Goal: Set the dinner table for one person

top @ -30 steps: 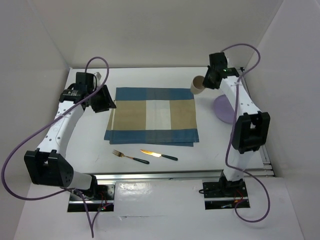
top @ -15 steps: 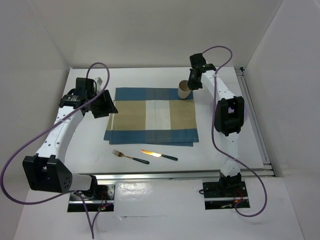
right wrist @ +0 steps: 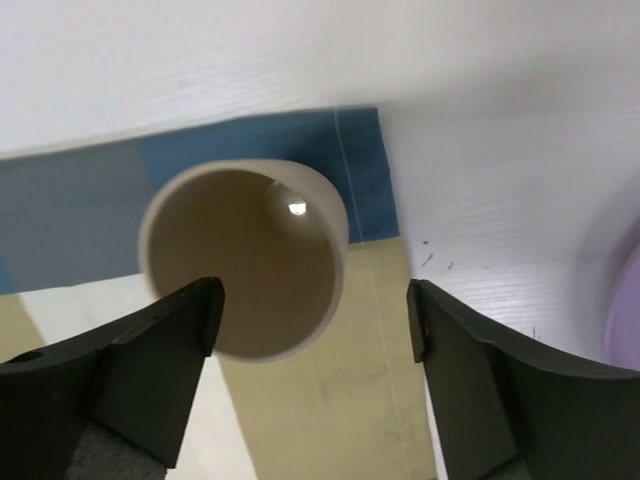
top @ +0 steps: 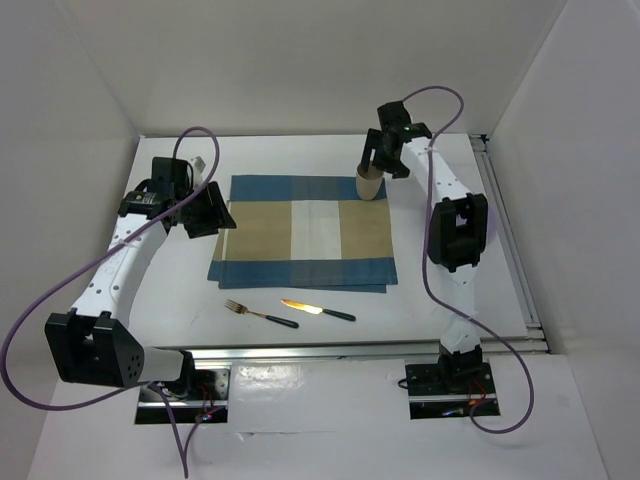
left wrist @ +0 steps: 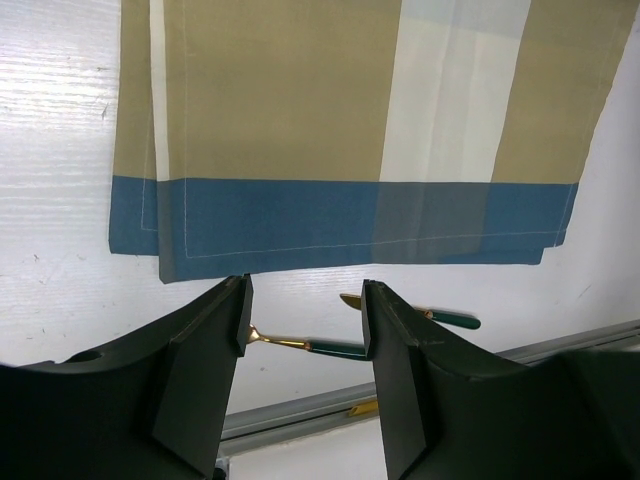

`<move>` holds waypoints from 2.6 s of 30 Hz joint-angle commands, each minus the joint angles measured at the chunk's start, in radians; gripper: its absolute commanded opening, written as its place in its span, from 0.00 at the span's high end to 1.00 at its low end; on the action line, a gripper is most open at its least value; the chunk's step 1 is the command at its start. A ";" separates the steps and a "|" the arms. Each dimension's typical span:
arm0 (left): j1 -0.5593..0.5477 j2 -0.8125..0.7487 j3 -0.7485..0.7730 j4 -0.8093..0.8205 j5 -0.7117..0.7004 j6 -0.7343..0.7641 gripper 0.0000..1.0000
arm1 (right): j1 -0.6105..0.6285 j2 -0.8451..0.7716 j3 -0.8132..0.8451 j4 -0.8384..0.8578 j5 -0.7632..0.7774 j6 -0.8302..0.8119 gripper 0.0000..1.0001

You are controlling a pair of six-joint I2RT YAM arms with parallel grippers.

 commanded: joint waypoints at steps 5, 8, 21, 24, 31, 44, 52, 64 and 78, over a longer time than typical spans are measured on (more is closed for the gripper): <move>-0.004 -0.033 0.038 0.005 -0.003 0.015 0.36 | -0.087 -0.307 -0.054 0.029 -0.087 0.034 0.08; -0.004 -0.033 0.047 0.005 0.006 0.015 0.36 | -0.133 -0.421 -0.206 0.095 -0.111 0.045 0.04; -0.013 -0.033 0.057 0.014 0.015 0.033 0.35 | -0.602 -0.768 -1.071 0.331 -0.252 0.261 0.08; -0.013 -0.033 0.057 0.014 0.024 0.033 0.35 | -0.641 -0.768 -1.110 0.374 -0.262 0.300 0.08; -0.013 -0.033 0.046 0.014 0.024 0.033 0.35 | -0.641 -0.656 -1.121 0.462 -0.262 0.383 0.10; -0.013 -0.032 0.046 0.014 0.035 0.024 0.35 | -0.596 -0.523 -1.104 0.484 -0.175 0.430 0.47; -0.013 -0.032 0.046 0.014 0.026 0.024 0.35 | -0.555 -0.611 -1.115 0.461 -0.114 0.440 1.00; -0.013 -0.032 0.106 0.003 0.038 0.024 0.35 | -0.443 -0.903 -0.969 0.486 -0.176 0.303 1.00; -0.033 -0.317 -0.224 -0.090 -0.216 -0.275 0.40 | 0.164 -0.442 -0.598 0.364 -0.391 0.183 1.00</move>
